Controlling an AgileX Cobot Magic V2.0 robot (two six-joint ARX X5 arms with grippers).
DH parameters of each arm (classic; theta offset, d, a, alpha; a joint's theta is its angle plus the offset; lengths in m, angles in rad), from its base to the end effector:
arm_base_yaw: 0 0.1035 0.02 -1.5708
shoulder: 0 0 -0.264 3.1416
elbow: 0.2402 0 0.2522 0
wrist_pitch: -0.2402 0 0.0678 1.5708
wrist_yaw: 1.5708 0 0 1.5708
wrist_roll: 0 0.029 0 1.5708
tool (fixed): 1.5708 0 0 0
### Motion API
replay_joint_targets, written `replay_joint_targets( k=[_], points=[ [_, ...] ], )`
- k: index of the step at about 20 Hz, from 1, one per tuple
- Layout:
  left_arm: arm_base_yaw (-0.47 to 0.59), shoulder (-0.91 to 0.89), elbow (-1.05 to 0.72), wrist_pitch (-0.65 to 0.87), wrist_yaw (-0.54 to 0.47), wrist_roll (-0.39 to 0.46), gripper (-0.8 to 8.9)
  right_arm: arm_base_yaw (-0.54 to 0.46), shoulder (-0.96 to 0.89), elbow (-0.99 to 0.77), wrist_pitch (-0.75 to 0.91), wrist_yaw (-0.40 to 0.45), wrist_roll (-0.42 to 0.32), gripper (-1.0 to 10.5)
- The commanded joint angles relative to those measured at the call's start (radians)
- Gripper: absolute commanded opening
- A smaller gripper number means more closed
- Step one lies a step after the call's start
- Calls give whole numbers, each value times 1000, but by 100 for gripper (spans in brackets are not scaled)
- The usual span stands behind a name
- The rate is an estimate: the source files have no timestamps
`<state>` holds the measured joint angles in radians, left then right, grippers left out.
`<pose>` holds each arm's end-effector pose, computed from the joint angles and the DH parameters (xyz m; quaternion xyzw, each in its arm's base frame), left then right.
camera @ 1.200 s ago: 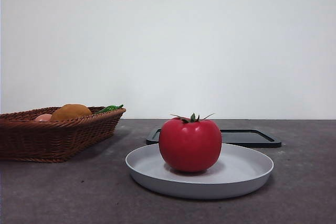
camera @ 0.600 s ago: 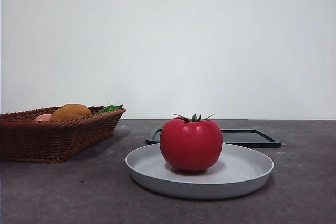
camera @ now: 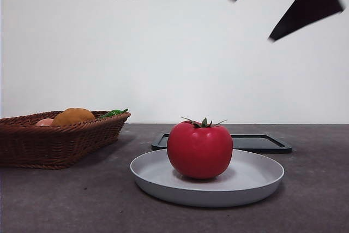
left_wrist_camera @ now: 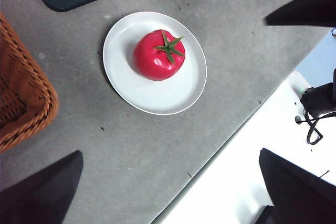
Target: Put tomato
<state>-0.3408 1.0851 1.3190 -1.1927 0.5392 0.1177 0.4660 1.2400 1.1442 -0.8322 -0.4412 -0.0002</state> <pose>0.1594 -0.0723 0.3762 0.0016 0.4360 -0.4043 0.8041 0.2090 0.1190 0.3142 -0.0056 0.4475 0.3919 0.8038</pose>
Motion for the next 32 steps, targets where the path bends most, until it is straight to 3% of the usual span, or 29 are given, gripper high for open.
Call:
replay_joint_targets(
  k=[1,11,32],
  points=[
    [-4,6,13,9,6,13,561,30,79,23,57,30,-8,505],
    [-4,6,13,11,6,13,561,119,334,23,203,137,-7,556],
    [-4,6,13,14,6,12,559,207,525,23,267,188,20,554]
  ],
)
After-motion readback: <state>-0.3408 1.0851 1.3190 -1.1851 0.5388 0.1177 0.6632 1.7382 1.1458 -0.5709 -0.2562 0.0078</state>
